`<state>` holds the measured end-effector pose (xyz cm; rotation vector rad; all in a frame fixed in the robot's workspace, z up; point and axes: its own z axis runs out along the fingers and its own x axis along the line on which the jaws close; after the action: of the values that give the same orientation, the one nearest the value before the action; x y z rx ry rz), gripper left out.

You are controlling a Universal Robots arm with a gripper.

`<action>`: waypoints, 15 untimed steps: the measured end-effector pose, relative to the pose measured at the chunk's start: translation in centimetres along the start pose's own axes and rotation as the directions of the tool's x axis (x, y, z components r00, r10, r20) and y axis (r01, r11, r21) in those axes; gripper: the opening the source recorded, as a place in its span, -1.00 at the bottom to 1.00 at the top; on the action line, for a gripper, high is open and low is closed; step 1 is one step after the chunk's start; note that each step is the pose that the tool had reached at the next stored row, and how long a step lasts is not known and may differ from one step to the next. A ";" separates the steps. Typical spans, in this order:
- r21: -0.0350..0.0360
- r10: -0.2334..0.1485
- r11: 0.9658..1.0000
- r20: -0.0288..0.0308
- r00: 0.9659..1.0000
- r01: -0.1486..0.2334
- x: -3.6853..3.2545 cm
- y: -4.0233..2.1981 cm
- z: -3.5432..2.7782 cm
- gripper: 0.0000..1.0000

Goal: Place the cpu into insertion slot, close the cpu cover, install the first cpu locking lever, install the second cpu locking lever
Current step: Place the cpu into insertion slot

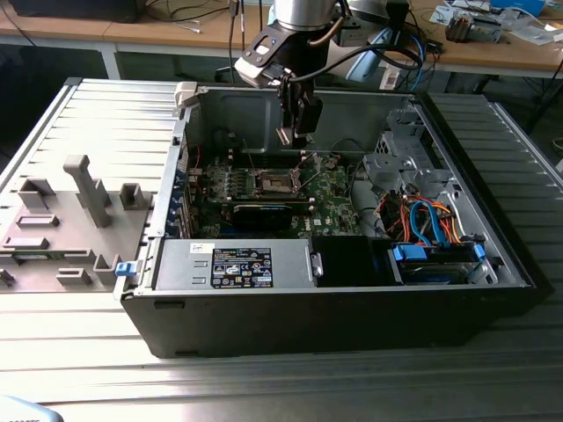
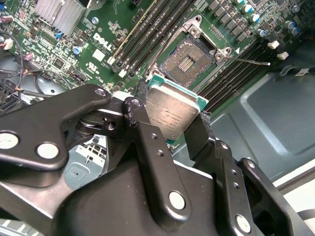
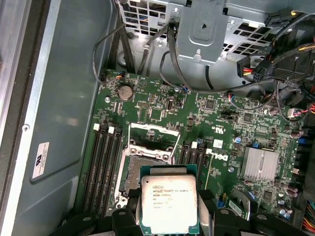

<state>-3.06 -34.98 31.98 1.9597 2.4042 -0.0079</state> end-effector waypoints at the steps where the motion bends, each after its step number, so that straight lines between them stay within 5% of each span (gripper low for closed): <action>1: 0.000 0.000 1.000 0.000 1.000 0.000 0.00 0.00 0.00 0.09; 15: 0.000 0.007 1.000 0.000 1.000 -0.007 0.00 0.00 0.02 0.09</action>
<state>-3.06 -34.98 31.96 1.9683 2.3972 -0.0081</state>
